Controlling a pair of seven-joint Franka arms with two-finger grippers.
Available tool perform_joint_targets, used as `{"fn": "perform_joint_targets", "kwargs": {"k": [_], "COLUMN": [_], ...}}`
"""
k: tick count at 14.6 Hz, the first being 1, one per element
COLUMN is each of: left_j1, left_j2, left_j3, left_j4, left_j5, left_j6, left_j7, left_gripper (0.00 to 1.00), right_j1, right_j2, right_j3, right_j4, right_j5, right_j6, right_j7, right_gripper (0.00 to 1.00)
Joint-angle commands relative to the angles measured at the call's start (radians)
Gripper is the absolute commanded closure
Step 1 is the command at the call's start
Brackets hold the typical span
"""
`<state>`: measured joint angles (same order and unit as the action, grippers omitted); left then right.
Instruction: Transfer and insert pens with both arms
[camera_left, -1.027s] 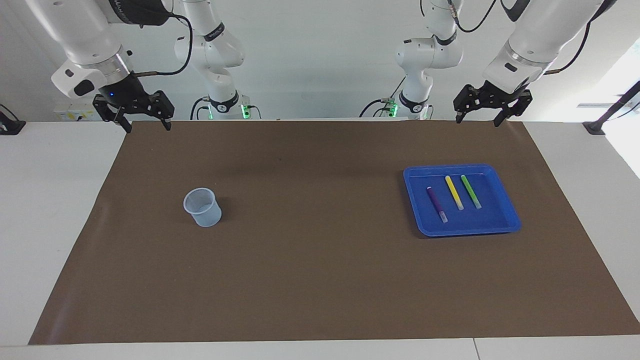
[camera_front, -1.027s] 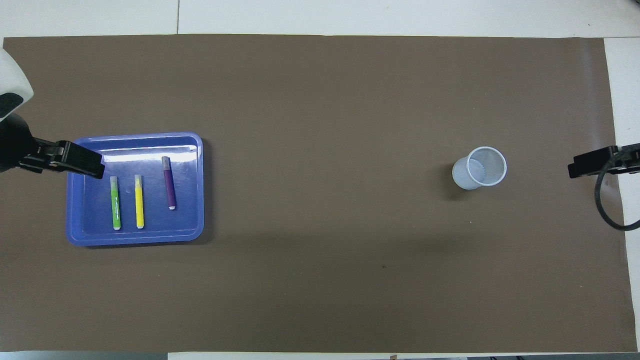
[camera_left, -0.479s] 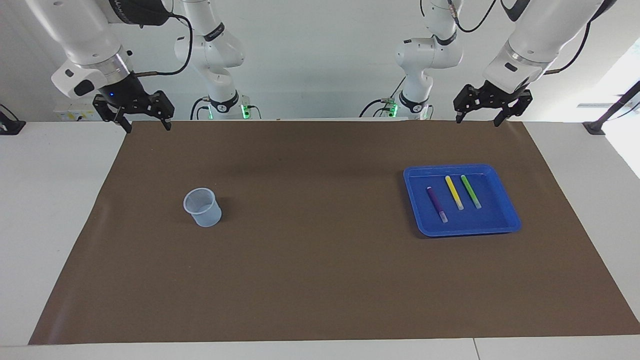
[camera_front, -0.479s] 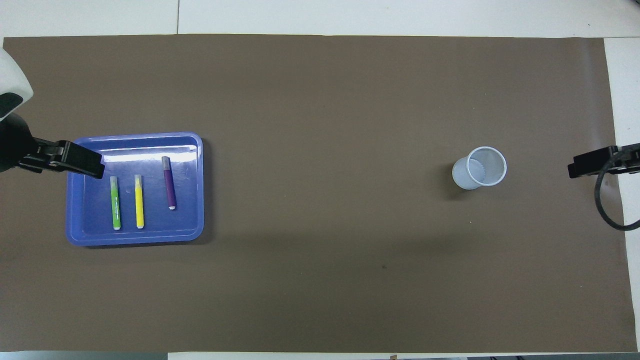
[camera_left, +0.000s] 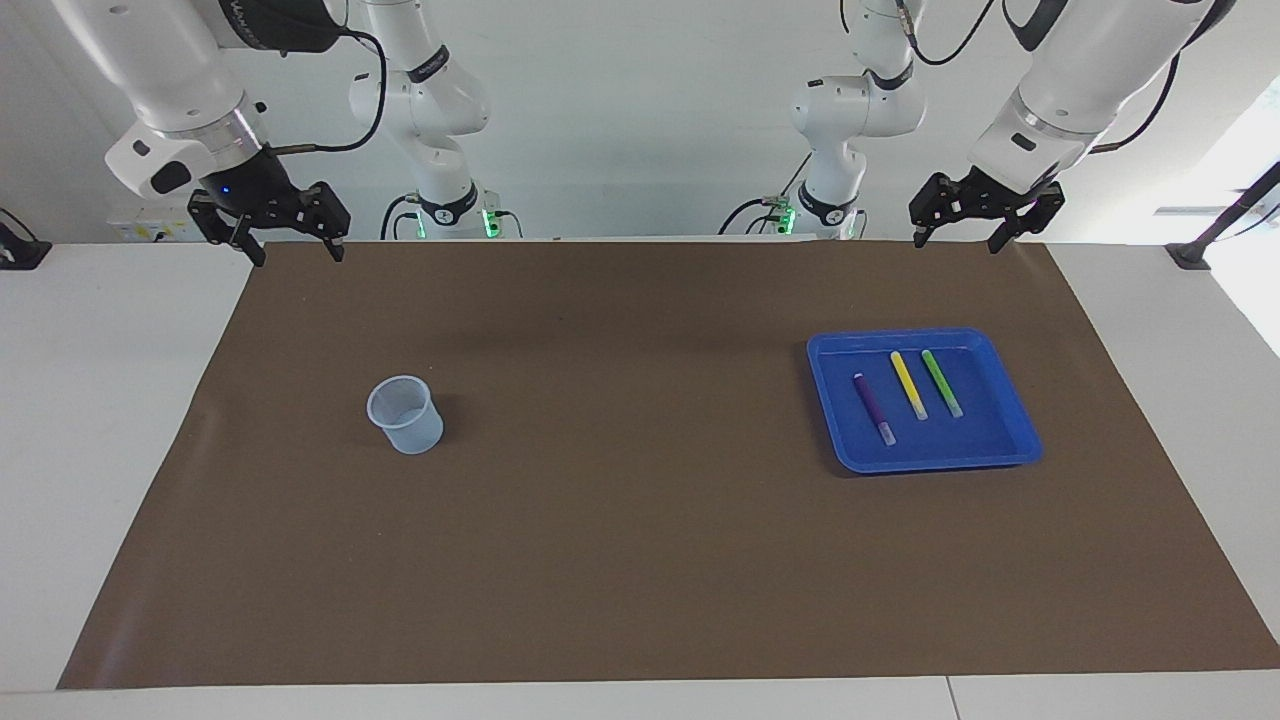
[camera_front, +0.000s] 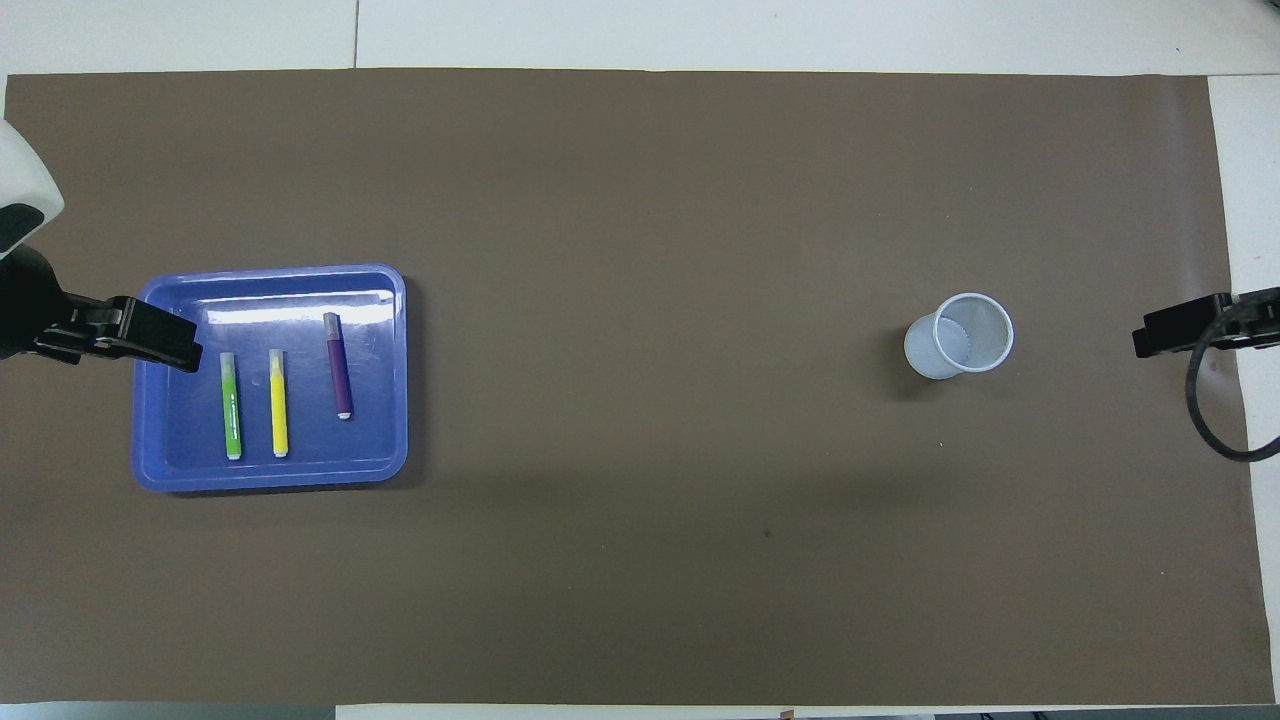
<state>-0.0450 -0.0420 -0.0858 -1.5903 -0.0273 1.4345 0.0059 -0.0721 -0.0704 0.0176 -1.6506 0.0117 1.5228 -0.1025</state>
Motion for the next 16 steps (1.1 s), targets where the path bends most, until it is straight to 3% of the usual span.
{"fn": "perform_joint_targets", "kwargs": {"k": [1,3,9,16], "left_j1": [0.072,0.143,0.250,0.251], "left_j2": [-0.125,-0.154,-0.139,0.026], "left_j3": [-0.002,-0.002,0.000,-0.002], "left_j4": [-0.244,-0.353,-0.580,-0.632], "left_j5": [-0.011,-0.013,-0.011,-0.011], "left_j6": [0.165,0.254,0.515,0.701], "left_j7": [0.055,0.135,0.285,0.302], "left_gripper": [0.00,0.00,0.00,0.00], "right_j1": [-0.011,-0.009,-0.008,-0.008], "right_j2": [-0.017,-0.017,-0.022,-0.022], "right_j3": [0.005,0.007,0.008,0.010], "right_j4": [-0.020,-0.020,-0.023,-0.023], "right_j5": [0.017,0.017,0.017,0.016], "right_j6": [-0.012,-0.013,-0.007,-0.013], "right_j7": [-0.019,-0.023,-0.032,-0.034], "right_gripper": [0.00,0.00,0.00,0.00]}}
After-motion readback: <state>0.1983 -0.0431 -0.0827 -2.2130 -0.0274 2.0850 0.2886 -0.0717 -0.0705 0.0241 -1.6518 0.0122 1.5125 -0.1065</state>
